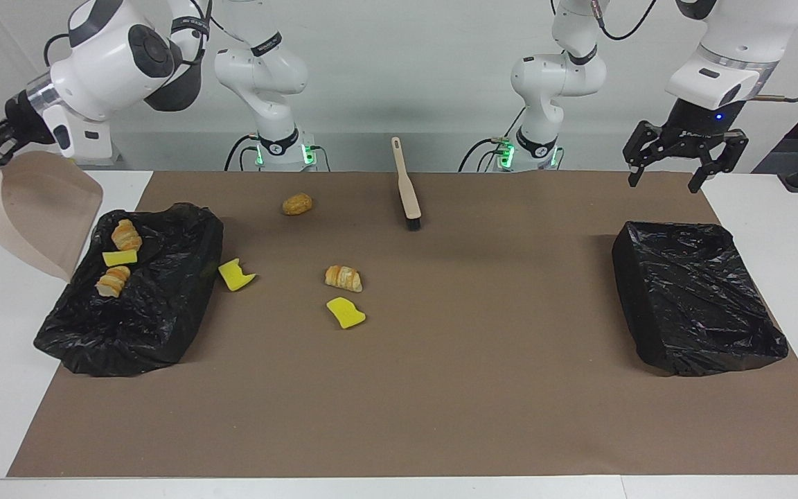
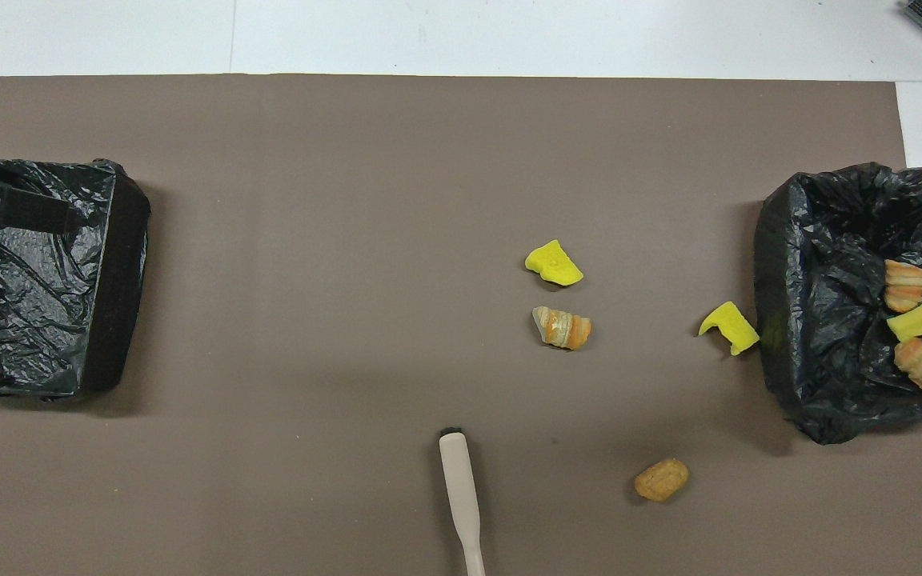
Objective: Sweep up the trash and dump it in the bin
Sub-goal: 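Tip the dustpan over the bin with the right gripper, then bring the empty dustpan back to the table center with the right gripper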
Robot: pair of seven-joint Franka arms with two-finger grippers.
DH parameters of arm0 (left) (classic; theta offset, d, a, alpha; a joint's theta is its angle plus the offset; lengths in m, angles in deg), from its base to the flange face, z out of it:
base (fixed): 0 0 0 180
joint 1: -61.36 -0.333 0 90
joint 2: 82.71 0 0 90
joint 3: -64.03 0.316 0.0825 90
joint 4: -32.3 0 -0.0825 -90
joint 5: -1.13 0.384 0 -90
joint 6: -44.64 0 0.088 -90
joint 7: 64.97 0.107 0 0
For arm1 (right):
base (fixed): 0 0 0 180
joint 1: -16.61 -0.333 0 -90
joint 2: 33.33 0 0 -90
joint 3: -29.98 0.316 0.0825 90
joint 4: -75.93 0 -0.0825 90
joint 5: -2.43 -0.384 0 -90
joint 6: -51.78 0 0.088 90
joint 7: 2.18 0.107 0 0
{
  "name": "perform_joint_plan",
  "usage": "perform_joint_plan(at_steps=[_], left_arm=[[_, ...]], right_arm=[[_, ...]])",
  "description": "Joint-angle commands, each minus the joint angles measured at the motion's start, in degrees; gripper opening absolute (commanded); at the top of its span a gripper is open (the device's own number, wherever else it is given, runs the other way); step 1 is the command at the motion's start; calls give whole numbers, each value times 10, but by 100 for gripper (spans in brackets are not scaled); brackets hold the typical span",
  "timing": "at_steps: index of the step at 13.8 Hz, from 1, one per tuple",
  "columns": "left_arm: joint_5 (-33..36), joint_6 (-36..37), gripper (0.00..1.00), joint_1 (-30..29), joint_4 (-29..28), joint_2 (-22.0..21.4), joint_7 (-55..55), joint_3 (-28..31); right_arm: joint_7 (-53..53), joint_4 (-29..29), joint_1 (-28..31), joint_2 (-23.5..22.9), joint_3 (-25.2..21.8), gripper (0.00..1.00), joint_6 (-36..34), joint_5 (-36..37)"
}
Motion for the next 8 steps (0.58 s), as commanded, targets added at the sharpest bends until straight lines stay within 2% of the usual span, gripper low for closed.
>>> perform_joint_plan(at_steps=[1, 8], left_arm=[[-7, 2, 100, 0, -7, -9, -2, 0], [-8, 2, 100, 0, -7, -9, -2, 0]], right_arm=[[-6, -6, -11, 7, 3, 0, -7, -67], [29, -6, -28, 2, 3, 0, -18, -315]])
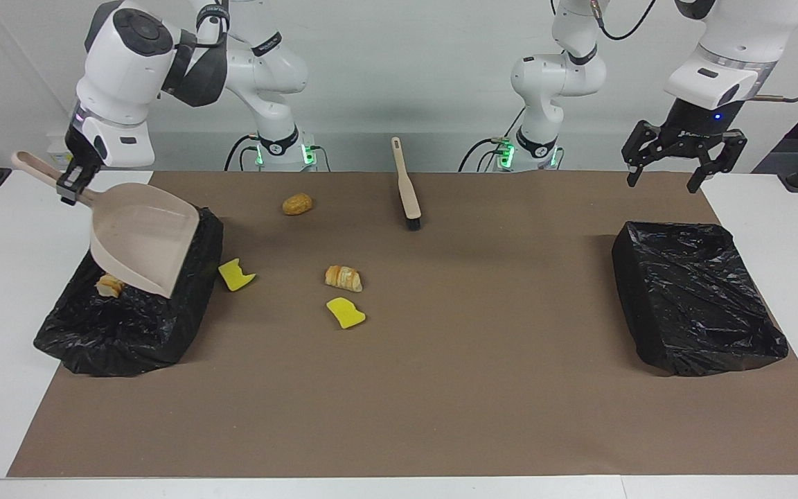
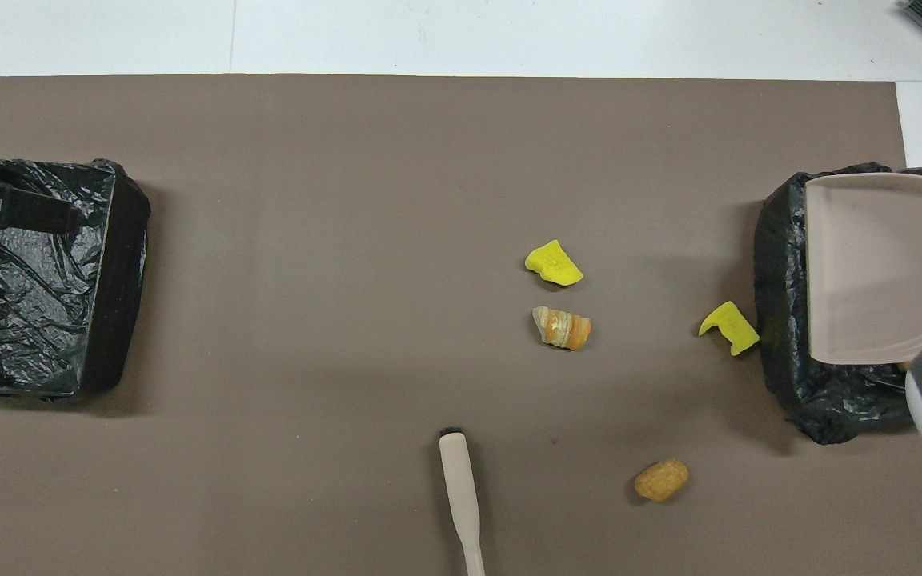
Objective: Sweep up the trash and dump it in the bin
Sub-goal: 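Bring the empty dustpan back to the table center with the right gripper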
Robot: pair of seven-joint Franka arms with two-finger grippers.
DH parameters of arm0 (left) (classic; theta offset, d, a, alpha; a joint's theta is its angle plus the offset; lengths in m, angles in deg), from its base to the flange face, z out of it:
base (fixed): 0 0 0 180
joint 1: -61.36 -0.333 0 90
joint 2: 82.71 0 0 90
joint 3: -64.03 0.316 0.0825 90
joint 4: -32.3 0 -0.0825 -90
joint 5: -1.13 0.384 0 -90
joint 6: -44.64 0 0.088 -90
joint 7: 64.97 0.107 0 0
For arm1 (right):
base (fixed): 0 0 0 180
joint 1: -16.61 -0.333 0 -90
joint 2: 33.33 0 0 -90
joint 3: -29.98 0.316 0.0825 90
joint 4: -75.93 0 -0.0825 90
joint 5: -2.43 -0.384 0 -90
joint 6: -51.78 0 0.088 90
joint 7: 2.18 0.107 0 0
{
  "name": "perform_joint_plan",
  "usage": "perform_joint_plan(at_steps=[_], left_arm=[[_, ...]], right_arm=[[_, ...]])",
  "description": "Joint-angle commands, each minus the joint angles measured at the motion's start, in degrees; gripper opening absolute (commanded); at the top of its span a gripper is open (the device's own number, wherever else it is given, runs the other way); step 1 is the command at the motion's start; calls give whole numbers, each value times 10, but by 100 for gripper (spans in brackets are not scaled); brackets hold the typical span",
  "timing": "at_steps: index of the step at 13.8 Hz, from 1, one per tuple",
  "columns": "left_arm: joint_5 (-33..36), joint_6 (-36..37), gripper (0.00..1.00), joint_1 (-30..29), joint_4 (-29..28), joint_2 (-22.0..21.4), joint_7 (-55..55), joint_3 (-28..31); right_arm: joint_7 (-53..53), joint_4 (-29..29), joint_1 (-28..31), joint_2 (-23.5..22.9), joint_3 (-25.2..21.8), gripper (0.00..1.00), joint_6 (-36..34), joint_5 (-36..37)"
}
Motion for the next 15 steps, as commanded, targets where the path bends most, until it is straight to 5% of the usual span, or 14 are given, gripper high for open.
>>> perform_joint_plan(at_steps=[1, 9, 15], left_arm=[[-7, 3, 100, 0, -7, -9, -2, 0], [-7, 3, 100, 1, -8, -9, -2, 0], [-7, 2, 100, 0, -7, -9, -2, 0]], right_arm=[[34, -2, -17, 4, 2, 0, -22, -75], [268, -3, -90, -36, 2, 0, -33, -258], [618, -2, -206, -93, 2, 0, 6, -317]])
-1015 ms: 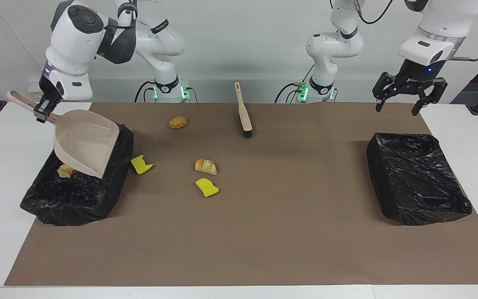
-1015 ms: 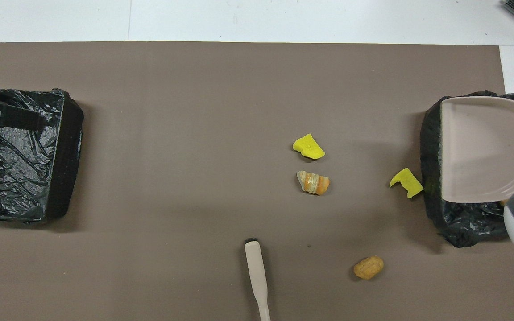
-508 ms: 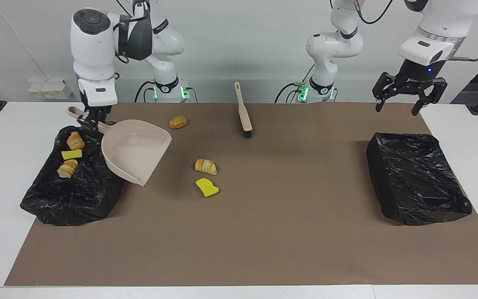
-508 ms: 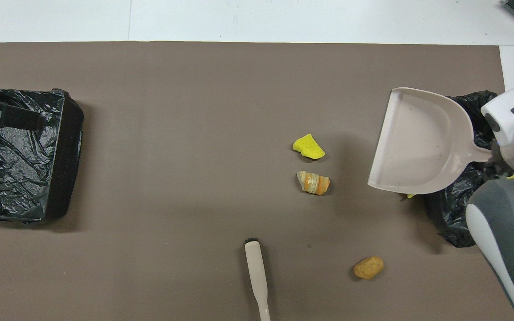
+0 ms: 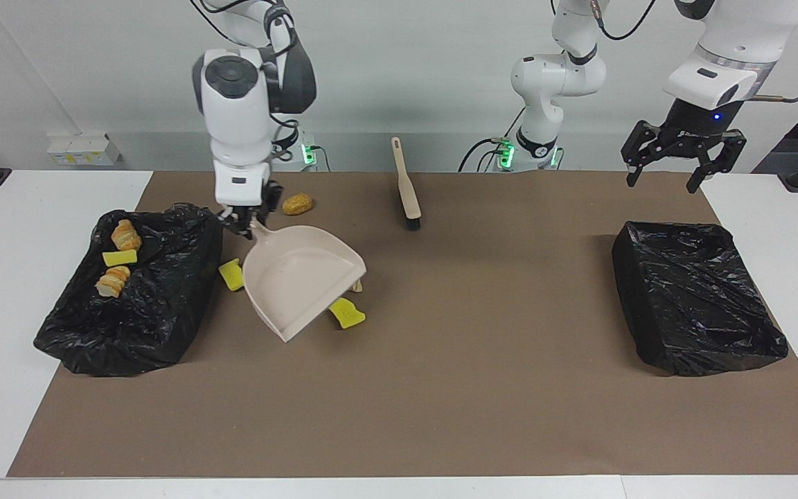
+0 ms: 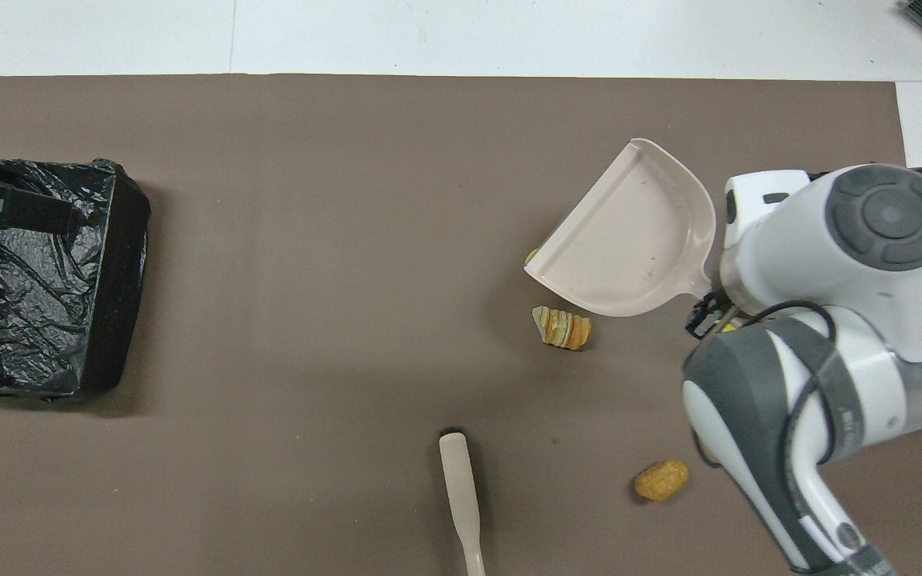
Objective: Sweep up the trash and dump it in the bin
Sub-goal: 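Bring the empty dustpan back to the table center with the right gripper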
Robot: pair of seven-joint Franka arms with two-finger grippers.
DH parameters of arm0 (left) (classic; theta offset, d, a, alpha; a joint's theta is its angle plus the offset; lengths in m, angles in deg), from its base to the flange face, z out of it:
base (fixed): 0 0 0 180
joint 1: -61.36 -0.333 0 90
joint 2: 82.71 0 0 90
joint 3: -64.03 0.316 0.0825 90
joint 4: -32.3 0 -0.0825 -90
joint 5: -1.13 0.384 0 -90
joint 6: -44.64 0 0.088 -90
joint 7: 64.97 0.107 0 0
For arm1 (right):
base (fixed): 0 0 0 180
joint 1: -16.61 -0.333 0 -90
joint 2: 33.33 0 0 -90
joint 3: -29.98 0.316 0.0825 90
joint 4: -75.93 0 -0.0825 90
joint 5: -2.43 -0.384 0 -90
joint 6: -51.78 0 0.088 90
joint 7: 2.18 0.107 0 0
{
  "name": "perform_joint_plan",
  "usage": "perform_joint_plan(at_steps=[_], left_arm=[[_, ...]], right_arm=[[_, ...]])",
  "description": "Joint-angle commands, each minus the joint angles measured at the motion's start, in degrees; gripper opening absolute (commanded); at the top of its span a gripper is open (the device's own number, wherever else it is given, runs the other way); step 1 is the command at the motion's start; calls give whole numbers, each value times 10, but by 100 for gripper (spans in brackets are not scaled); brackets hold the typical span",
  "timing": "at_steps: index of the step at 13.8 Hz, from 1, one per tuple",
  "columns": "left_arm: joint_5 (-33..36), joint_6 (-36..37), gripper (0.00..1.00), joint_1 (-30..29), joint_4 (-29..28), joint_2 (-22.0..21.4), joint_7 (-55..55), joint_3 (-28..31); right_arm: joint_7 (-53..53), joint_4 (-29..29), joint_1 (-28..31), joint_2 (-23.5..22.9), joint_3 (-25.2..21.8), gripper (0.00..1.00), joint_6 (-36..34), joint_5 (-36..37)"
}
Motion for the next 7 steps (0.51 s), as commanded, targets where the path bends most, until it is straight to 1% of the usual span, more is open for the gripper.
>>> perform_joint_plan(at_steps=[1, 3, 5, 7], left_arm=[[-7, 2, 100, 0, -7, -9, -2, 1], [-7, 2, 100, 0, -7, -9, -2, 1], [-7, 2, 100, 0, -7, -9, -2, 1], [-7, 2, 100, 0, -7, -9, -2, 1]], right_arm=[[142, 6, -44, -31, -2, 0, 32, -26], [264, 17, -82, -54, -2, 0, 53, -51], [367, 53, -113, -96, -2, 0, 58, -57], [459, 78, -149, -137, -2, 0, 84, -78]])
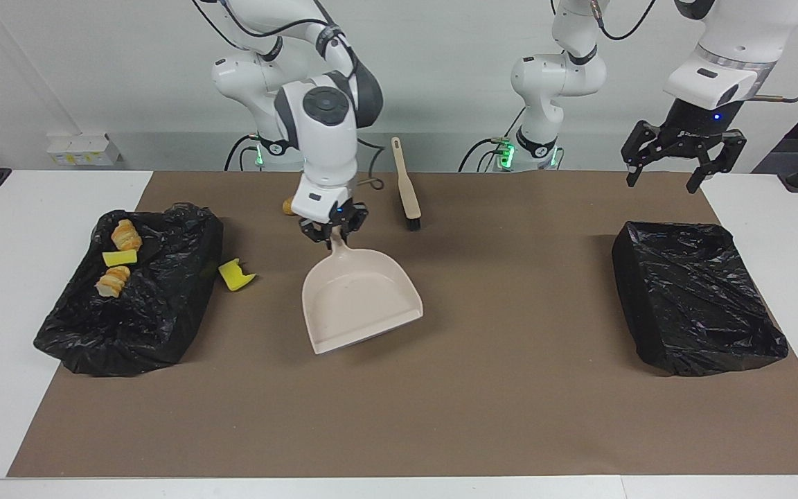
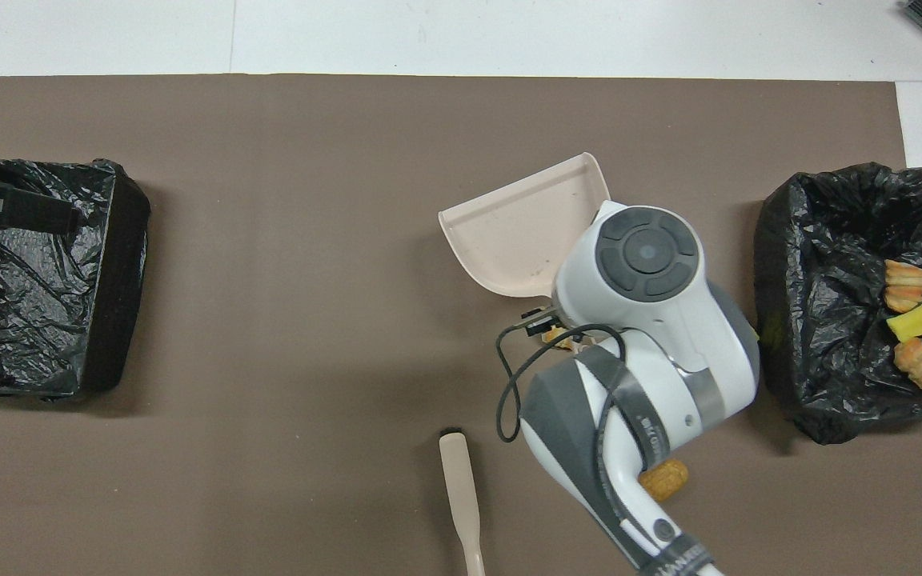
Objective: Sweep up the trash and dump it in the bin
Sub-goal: 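Bring the empty dustpan back to the table center with the right gripper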
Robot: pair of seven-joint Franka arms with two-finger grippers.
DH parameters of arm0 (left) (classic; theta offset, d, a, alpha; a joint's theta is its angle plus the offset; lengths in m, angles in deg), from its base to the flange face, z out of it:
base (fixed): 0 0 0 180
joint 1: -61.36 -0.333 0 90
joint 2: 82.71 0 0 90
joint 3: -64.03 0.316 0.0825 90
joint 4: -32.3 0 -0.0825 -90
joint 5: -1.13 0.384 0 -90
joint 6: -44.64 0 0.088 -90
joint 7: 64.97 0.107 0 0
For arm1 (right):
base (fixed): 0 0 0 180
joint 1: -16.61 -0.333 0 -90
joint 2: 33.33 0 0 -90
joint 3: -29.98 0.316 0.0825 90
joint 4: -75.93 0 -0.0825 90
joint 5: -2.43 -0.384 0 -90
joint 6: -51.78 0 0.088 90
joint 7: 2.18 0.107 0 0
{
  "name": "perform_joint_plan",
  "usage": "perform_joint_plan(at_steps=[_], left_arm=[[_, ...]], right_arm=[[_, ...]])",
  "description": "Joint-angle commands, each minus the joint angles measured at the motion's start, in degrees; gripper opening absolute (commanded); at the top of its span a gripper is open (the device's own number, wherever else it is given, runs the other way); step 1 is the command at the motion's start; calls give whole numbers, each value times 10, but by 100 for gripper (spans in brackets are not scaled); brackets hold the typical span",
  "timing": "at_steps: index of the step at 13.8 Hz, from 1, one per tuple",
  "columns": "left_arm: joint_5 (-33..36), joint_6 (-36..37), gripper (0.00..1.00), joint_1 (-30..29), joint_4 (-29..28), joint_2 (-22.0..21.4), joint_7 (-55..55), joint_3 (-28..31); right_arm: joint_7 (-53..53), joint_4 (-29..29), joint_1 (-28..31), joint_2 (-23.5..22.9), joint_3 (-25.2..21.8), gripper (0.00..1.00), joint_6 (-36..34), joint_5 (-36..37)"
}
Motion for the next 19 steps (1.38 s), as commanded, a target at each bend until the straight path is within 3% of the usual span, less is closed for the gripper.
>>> perform_joint_plan(at_steps=[1, 5, 8, 9, 10, 16, 19], left_arm=[[-7, 2, 100, 1, -8, -9, -2, 1], [-7, 2, 100, 0, -7, -9, -2, 1], [-7, 2, 100, 0, -7, -9, -2, 1], [-7, 2, 100, 0, -7, -9, -2, 1], [-7, 2, 100, 0, -7, -9, -2, 1], [-7, 2, 100, 0, -7, -9, -1, 1], [-7, 2, 100, 0, -7, -9, -1, 1]], right_arm=[[120, 56, -40, -72, -2, 0, 28, -26], [256, 151, -84, -190, -2, 0, 63, -23], [265, 164, -83, -221, -2, 0, 96, -27], [265, 164, -84, -220, -2, 69, 97, -17], [265, 164, -86, -216, -2, 100, 101, -15], [255, 158, -78, -159, -2, 100, 32, -28], [232, 127, -79, -109, -1, 100, 2, -28]])
